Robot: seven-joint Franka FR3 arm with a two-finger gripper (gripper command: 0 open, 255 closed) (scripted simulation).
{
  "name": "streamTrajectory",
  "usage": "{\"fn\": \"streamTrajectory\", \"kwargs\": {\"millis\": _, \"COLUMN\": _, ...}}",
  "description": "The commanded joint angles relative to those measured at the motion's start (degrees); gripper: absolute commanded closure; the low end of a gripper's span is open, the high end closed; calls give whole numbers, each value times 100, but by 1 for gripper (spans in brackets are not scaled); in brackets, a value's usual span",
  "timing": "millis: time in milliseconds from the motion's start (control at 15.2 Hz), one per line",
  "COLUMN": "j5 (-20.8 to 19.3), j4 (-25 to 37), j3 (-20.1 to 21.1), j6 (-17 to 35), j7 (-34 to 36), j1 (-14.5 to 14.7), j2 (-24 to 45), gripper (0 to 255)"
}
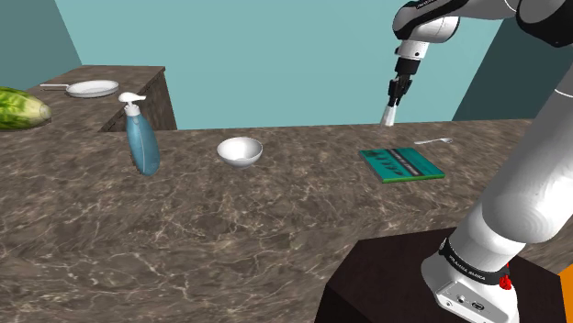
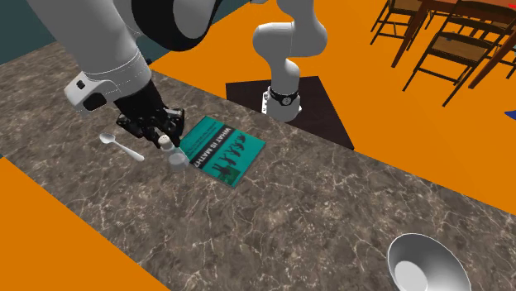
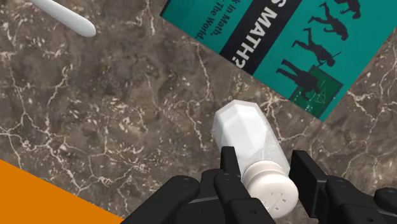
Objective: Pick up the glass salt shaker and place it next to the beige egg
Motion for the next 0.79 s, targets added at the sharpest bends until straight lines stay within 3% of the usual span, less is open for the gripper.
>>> {"fn": "streamTrajectory", "kwargs": {"millis": 0, "j5": -15, "j4": 147, "j3": -10, "j6": -161, "j7": -1, "j1": -9, "j2": -15, "gripper": 255}}
{"fn": "streamTrajectory", "kwargs": {"millis": 726, "j5": -69, "j4": 930, "j3": -10, "j6": -993, "j7": 77, "j1": -7, "j2": -82, "gripper": 255}}
